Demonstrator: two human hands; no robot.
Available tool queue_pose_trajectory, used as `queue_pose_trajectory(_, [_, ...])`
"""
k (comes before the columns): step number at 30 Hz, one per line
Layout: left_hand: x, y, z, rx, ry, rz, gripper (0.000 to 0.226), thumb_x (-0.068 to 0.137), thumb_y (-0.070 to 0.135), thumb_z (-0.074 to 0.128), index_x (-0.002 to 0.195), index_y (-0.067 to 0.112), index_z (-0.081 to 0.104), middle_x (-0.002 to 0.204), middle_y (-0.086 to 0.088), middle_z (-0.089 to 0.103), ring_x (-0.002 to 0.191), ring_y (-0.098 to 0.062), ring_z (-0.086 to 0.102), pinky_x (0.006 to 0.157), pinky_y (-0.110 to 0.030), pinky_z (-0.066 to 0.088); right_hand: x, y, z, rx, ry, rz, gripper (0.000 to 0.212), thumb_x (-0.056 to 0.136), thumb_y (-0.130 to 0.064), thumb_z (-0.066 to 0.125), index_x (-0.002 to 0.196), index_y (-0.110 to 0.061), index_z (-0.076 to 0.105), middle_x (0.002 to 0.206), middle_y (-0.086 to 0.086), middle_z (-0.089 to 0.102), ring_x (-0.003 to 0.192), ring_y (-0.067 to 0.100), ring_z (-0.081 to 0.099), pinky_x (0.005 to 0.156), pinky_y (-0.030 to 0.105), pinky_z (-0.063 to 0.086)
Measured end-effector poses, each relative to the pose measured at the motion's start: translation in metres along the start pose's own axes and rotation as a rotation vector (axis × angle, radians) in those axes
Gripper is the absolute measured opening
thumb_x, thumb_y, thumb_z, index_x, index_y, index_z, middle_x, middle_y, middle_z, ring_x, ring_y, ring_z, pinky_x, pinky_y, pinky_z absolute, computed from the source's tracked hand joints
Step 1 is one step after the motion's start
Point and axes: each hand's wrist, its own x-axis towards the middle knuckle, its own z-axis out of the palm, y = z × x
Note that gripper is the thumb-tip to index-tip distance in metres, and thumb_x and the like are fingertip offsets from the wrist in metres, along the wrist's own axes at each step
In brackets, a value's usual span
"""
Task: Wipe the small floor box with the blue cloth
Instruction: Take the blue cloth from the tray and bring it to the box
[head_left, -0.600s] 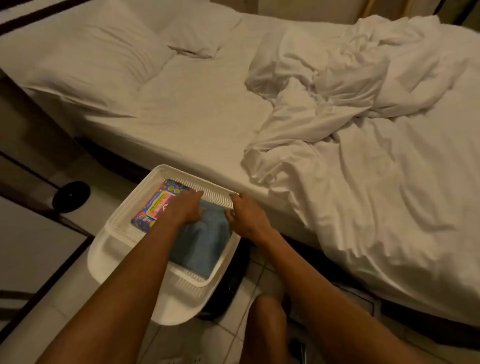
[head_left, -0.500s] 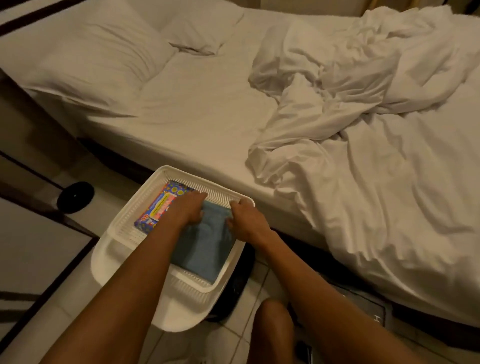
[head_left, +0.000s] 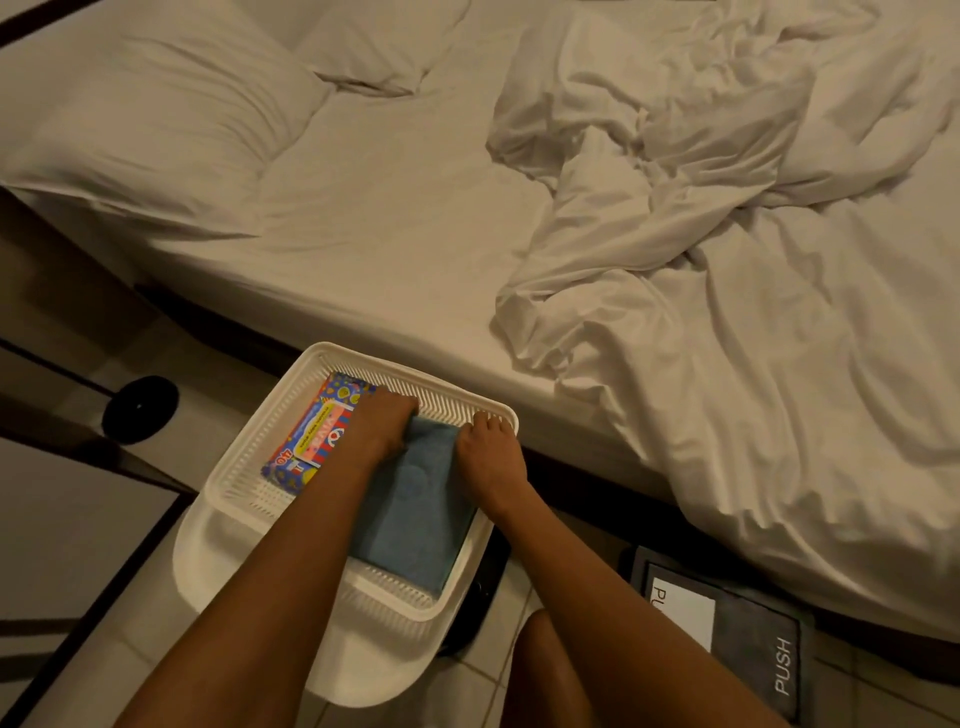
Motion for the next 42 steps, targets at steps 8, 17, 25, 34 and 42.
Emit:
queue_pose_trajectory(8, [-0.009,-0.007,-0.015,-0.046,0.011,0.122,0.026,0.082,0.022,0.068,0.107,0.015,0.069,0.116,-0.011,0.068,0.114,-0.031,0.060,0.090,-0.035,0.043,0.006,-0.001,-0.001,0.122,0.048,0.047,0.027,0.098,-0.014,0.046,0.121,-0.007,0.058,0.123,0.018,0.061,0.116,0.035,0.056,0.099,0.041,0.039])
queue_pose_trajectory(17, [-0.065,-0.019,-0.049,-0.152,0.127,0.193,0.035,0.083,0.013,0.069,0.117,0.019,0.068,0.116,-0.007,0.071,0.112,-0.028,0.064,0.090,-0.033,0.045,-0.014,0.003,-0.051,0.272,0.006,0.025,0.032,0.085,-0.035,0.067,0.106,-0.011,0.071,0.113,0.014,0.070,0.108,0.034,0.063,0.088,0.037,0.048])
queue_pose_trajectory(25, [-0.114,-0.001,-0.107,-0.105,0.214,0.210,0.031,0.090,0.027,0.067,0.121,0.024,0.064,0.121,-0.005,0.066,0.111,-0.026,0.062,0.096,-0.039,0.048,-0.066,0.008,-0.103,0.250,0.108,0.022,0.025,0.089,-0.034,0.064,0.106,-0.015,0.065,0.113,0.013,0.069,0.108,0.034,0.061,0.088,0.037,0.043])
queue_pose_trajectory(34, [-0.164,0.061,-0.173,-0.157,0.465,0.300,0.023,0.091,0.021,0.068,0.114,0.019,0.068,0.119,-0.007,0.068,0.107,-0.026,0.063,0.084,-0.032,0.046,-0.151,0.050,-0.183,0.171,0.441,0.064,0.017,0.093,-0.033,0.058,0.095,-0.017,0.065,0.096,0.011,0.072,0.087,0.032,0.064,0.074,0.036,0.044])
queue_pose_trajectory(42, [-0.186,0.170,-0.148,-0.261,0.471,0.474,0.020,0.090,0.032,0.068,0.107,0.021,0.070,0.114,-0.006,0.069,0.101,-0.027,0.064,0.083,-0.038,0.051,-0.263,0.128,-0.176,0.156,0.388,0.266,0.011,0.094,-0.025,0.060,0.100,-0.023,0.069,0.096,0.005,0.071,0.088,0.026,0.063,0.075,0.040,0.054])
